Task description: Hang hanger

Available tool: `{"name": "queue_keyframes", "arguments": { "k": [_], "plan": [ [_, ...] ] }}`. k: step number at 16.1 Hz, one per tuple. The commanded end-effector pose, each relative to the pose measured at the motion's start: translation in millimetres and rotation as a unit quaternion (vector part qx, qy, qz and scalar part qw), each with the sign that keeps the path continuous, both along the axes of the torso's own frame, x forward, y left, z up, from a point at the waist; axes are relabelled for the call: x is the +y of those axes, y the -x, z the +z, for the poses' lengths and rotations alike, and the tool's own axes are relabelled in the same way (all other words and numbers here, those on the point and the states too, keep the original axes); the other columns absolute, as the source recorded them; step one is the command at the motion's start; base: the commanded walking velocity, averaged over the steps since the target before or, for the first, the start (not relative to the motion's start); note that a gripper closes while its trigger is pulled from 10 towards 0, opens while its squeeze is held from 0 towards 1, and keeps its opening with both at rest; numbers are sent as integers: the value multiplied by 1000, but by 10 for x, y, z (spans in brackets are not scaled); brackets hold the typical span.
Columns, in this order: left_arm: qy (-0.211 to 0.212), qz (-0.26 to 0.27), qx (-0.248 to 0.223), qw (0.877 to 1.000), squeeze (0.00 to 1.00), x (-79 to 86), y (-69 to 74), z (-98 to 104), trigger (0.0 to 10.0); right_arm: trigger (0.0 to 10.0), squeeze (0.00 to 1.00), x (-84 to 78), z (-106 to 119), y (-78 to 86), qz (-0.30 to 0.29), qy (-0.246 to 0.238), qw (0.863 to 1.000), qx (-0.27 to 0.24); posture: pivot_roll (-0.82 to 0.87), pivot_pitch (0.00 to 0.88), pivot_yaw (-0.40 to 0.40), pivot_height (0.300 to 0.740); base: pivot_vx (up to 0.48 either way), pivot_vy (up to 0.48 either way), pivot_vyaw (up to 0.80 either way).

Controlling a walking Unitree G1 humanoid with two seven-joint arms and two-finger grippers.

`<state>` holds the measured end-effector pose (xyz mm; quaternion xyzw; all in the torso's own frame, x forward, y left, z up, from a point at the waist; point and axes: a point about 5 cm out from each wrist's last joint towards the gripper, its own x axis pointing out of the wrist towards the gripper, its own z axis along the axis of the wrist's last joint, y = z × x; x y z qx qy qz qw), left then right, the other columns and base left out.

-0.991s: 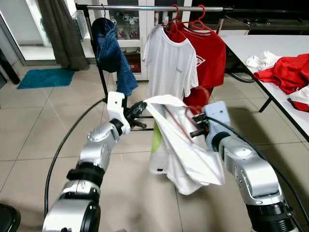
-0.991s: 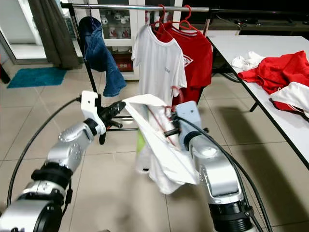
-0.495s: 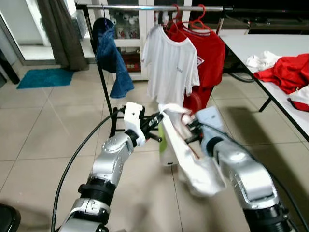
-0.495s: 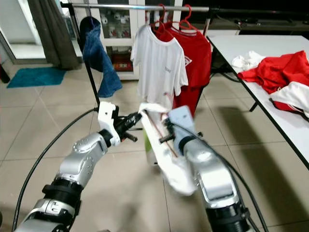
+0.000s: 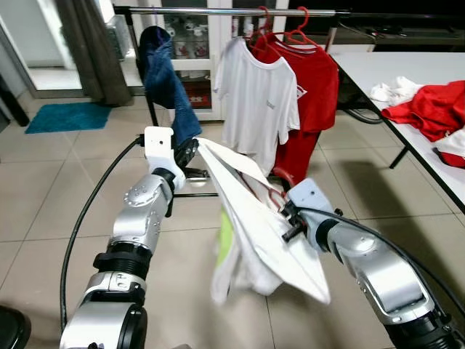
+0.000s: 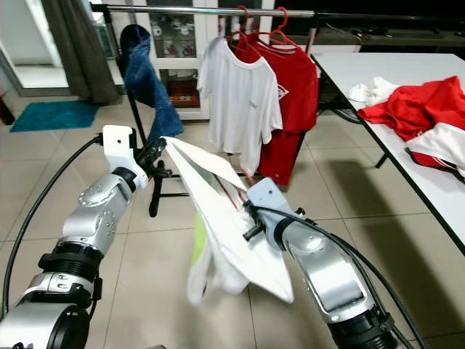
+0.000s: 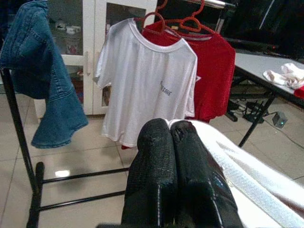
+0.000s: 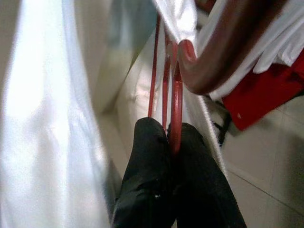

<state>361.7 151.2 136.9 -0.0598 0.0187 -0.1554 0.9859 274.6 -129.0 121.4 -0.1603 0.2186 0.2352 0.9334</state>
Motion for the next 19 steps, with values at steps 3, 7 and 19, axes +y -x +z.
{"name": "queue_keyframes", "arguments": {
  "k": [3,7,19],
  "plan": [
    [-37,-91,19,995,0,-304,116,-135,0,10000,0,-15,459,-189,-64,-180,978,-89,-174,0,7,740,0,0,0],
    [-26,-202,35,978,0,-781,324,-254,0,10000,0,-5,451,-203,-77,-192,974,-88,-174,0,0,740,0,0,0],
    [-46,-162,25,985,0,-627,249,-35,0,10000,0,18,486,-225,-80,-175,973,-127,-157,0,6,740,0,0,0]
  ]
}}
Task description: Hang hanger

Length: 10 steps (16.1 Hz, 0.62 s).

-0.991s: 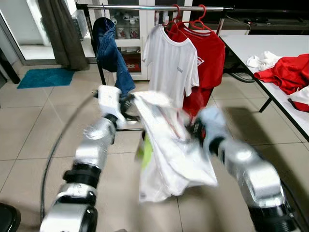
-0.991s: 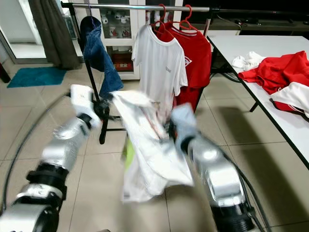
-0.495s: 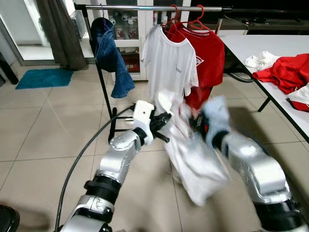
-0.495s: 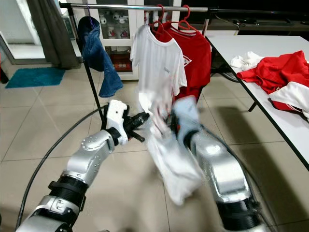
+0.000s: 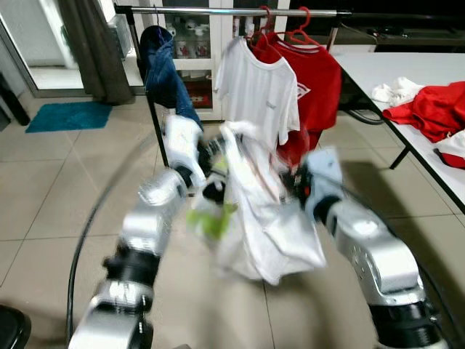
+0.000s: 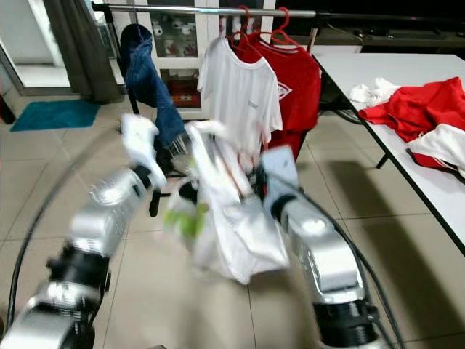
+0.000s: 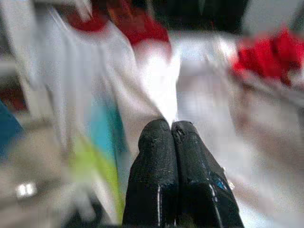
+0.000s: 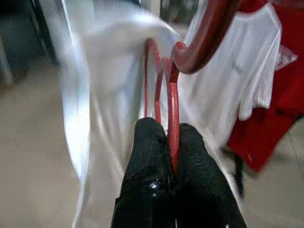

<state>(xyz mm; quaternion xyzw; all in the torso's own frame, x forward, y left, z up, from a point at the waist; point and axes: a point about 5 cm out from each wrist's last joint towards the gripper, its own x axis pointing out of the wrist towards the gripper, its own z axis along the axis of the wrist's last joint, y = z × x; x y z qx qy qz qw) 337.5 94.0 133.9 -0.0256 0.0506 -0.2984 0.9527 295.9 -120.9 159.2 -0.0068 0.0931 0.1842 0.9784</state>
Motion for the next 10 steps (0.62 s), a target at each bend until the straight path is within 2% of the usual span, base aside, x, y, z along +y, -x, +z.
{"name": "queue_keyframes", "arguments": {
  "k": [1,2,4,5,7,8,9,10],
  "plan": [
    [-20,-23,14,999,0,-98,45,-62,0,10000,0,-60,119,-13,-15,-15,999,-28,-157,0,6,740,0,0,0],
    [-21,-27,36,999,0,-169,116,-178,0,10000,0,-48,36,22,0,8,1000,-9,-152,2,-12,740,0,0,0],
    [-18,-25,29,999,0,-155,107,-133,0,10000,0,-54,84,12,-8,-6,1000,-29,-149,4,-16,740,0,0,0],
    [-13,-20,15,1000,0,-115,72,-37,0,10000,0,-60,92,-9,-8,-9,1000,-28,-150,3,-16,740,0,0,0],
    [1,-7,-3,1000,0,-61,24,113,0,10000,0,-67,-110,18,17,52,998,23,-153,3,-14,740,0,0,0],
    [16,10,-25,1000,0,-14,-16,254,0,10000,0,-128,-273,69,18,94,994,54,-150,4,-16,740,0,0,0],
    [22,40,-58,997,0,77,-66,390,0,10000,0,-162,-315,98,11,86,994,64,-154,7,-18,740,0,0,0],
    [10,74,-82,994,0,181,-106,452,0,10000,0,-166,-290,109,12,73,996,56,-155,7,-18,740,0,0,0]
  ]
}}
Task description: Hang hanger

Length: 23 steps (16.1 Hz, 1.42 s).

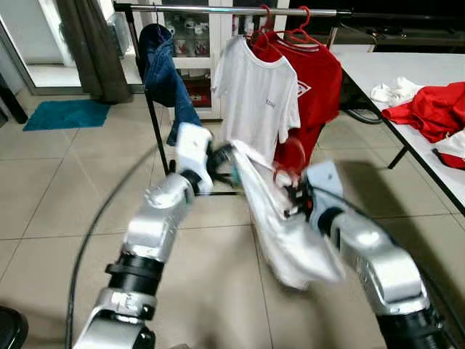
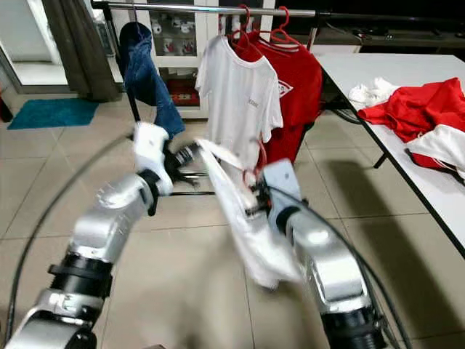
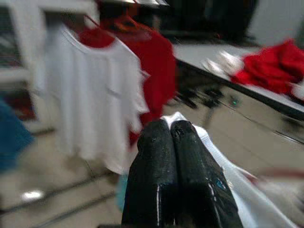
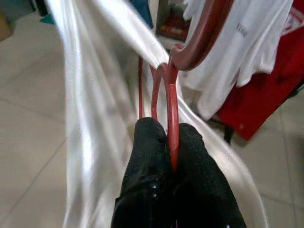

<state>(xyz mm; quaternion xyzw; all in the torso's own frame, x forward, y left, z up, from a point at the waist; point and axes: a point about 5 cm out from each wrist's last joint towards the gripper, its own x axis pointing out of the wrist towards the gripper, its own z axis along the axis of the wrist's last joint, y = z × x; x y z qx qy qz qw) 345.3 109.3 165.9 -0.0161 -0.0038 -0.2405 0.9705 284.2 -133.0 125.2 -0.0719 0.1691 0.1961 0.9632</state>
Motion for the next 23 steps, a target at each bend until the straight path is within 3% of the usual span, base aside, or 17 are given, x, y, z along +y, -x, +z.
{"name": "queue_keyframes", "arguments": {
  "k": [1,5,7,8,9,11,12,13,14,15,16,17,18,20,22,23],
  "plan": [
    [-10,26,-33,999,0,73,-40,126,0,10000,0,-39,82,-9,-5,-13,1000,-17,-156,6,-17,740,0,0,0],
    [-73,-5,35,997,0,-35,81,-266,0,10000,0,3,391,-91,0,-80,993,-92,-163,4,-11,740,0,0,0],
    [-69,-38,75,994,0,-183,192,-462,0,10000,0,-29,622,-134,-26,-149,978,-144,-168,4,-10,740,0,0,0],
    [-65,-54,79,993,0,-240,223,-479,0,10000,0,-34,645,-138,-29,-158,976,-148,-168,4,-10,740,0,0,0],
    [-50,-79,82,992,0,-333,264,-475,0,10000,0,-32,601,-145,-27,-147,980,-131,-169,4,-10,740,0,0,0],
    [-10,-116,75,990,0,-482,295,-384,0,10000,0,-50,235,-109,-13,-35,998,-41,-169,1,-11,740,0,0,0],
    [13,-112,68,991,0,-493,276,-322,0,10000,0,-77,99,-71,-16,-15,1000,-7,-167,1,-12,740,0,0,0],
    [24,-107,62,992,0,-480,255,-274,0,10000,0,-104,0,-35,-16,9,1000,20,-167,0,-12,740,0,0,0],
    [31,-86,47,995,0,-417,204,-203,0,10000,0,-170,-161,37,-3,74,996,52,-165,0,-13,740,0,0,0],
    [24,-48,46,997,0,-297,129,-186,0,10000,0,-222,-280,114,21,122,989,80,-163,0,-12,740,0,0,0],
    [-16,21,61,998,0,-69,26,-256,0,10000,0,-240,-341,218,55,133,983,118,-165,0,-10,740,0,0,0],
    [-22,30,63,997,0,-35,16,-269,0,10000,0,-241,-344,232,61,136,981,123,-165,0,-10,740,0,0,0],
    [-53,71,77,993,0,125,-20,-343,0,10000,0,-251,-309,291,94,137,977,132,-168,1,-8,740,0,0,0],
    [-85,91,92,988,0,231,-15,-434,0,10000,0,-237,-128,333,145,99,977,119,-170,1,-7,740,0,0,0],
    [-87,90,95,988,0,231,-12,-452,0,10000,0,-217,-34,340,167,75,977,106,-170,1,-7,740,0,0,0],
    [-82,66,95,990,0,147,2,-462,0,10000,0,-177,88,316,174,29,980,88,-174,0,-6,740,0,0,0]
  ]
}}
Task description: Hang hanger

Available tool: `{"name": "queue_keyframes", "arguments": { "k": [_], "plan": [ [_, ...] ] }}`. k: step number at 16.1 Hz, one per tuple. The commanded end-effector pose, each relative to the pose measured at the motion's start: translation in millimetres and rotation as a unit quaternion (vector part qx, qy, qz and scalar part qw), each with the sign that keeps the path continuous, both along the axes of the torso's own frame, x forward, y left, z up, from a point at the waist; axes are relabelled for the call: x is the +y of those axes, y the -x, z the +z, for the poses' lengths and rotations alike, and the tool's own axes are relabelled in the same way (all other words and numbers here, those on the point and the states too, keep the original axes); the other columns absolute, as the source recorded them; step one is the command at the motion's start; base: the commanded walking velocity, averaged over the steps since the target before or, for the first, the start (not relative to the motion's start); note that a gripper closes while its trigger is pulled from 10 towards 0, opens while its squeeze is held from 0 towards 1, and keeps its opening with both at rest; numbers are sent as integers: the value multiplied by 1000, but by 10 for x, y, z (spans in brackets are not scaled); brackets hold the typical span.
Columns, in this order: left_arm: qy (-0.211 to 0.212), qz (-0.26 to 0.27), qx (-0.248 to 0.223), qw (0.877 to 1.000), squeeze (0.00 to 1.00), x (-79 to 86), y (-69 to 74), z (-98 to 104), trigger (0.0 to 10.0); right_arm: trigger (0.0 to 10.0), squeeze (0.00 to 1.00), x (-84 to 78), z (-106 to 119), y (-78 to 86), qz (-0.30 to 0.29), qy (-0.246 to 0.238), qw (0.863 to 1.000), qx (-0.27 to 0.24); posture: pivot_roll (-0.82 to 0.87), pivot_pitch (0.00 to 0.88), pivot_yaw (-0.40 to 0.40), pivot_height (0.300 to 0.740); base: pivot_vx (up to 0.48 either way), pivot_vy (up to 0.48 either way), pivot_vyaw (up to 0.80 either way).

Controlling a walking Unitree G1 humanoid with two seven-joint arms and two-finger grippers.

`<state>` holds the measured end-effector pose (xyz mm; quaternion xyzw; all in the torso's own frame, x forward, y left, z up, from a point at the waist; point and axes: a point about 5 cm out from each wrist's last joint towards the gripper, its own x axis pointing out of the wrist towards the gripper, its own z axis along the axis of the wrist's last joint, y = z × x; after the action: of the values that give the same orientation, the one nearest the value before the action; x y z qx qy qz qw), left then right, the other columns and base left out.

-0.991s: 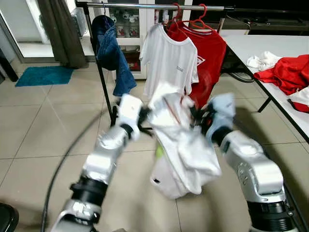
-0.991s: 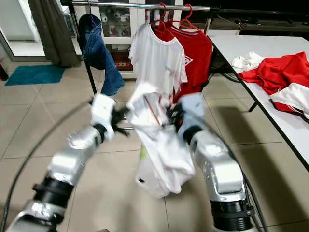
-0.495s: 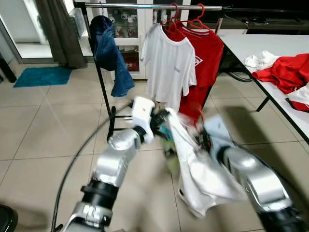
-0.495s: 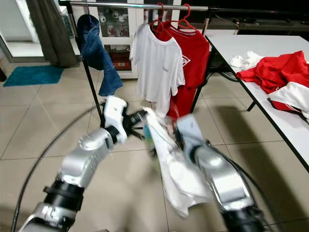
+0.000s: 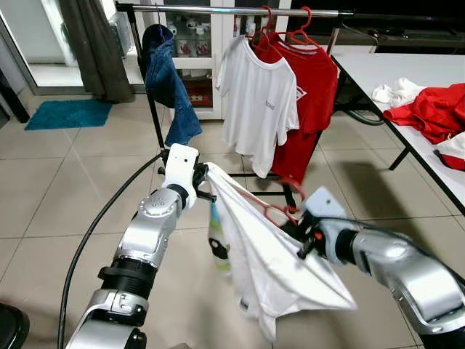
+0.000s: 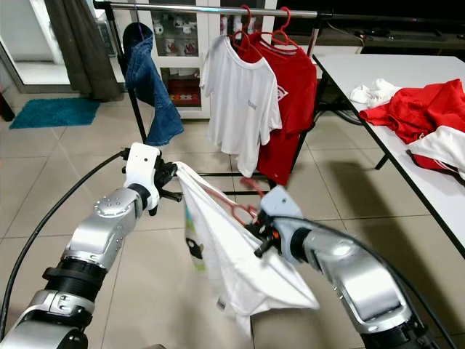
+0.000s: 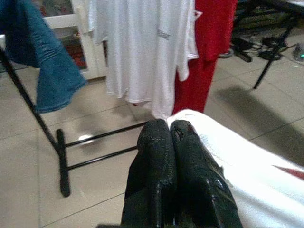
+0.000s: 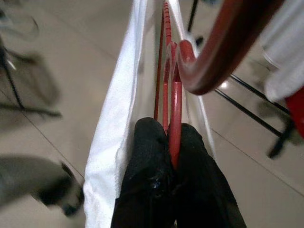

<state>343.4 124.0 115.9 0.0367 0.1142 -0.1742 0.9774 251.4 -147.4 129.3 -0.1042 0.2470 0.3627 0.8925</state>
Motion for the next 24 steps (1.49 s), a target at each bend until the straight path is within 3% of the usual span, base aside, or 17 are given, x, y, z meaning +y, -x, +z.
{"name": "queue_keyframes", "arguments": {
  "k": [1,3,5,6,9,12,15,16,17,20,22,24],
  "plan": [
    [8,-58,-6,998,0,-180,33,25,0,10000,0,24,129,-37,-1,-38,999,-10,-175,0,-6,740,0,0,0],
    [47,-121,-3,992,0,-384,111,55,0,10000,0,45,88,-92,-33,-24,999,-12,-175,0,-9,740,0,0,0],
    [68,-171,-2,983,0,-544,192,87,0,10000,0,-18,10,-198,-93,36,994,-39,-174,0,-10,740,0,0,0],
    [73,-187,-3,980,0,-619,228,92,0,10000,0,-15,32,-269,-144,12,988,-51,-174,0,-10,740,0,0,0],
    [96,-181,-6,979,0,-641,222,134,0,10000,0,-86,36,-335,-218,16,973,-67,-174,0,-11,740,0,0,0],
    [121,-107,-35,986,0,-469,119,276,0,10000,0,-279,-149,-329,-269,80,958,-56,-168,0,-19,740,0,0,0],
    [132,-29,-65,989,0,-279,24,376,0,10000,0,-310,-310,-273,-240,115,964,-19,-168,0,-18,740,0,0,0],
    [129,24,-82,988,0,-136,-39,415,0,10000,0,-291,-348,-242,-222,118,968,-9,-165,0,-18,740,0,0,0],
    [119,70,-88,987,0,1,-90,421,0,10000,0,-254,-340,-226,-208,101,973,-7,-165,0,-17,740,0,0,0],
    [83,118,-80,986,0,179,-143,362,0,10000,0,-106,-223,-166,-140,39,989,-1,-169,0,-12,740,0,0,0],
    [63,125,-72,988,0,208,-152,309,0,10000,0,-47,-79,-129,-101,-15,995,-7,-174,0,-8,740,0,0,0],
    [53,122,-66,989,0,193,-149,265,0,10000,0,-60,27,-148,-105,-48,993,-9,-174,0,-8,740,0,0,0]
  ]
}}
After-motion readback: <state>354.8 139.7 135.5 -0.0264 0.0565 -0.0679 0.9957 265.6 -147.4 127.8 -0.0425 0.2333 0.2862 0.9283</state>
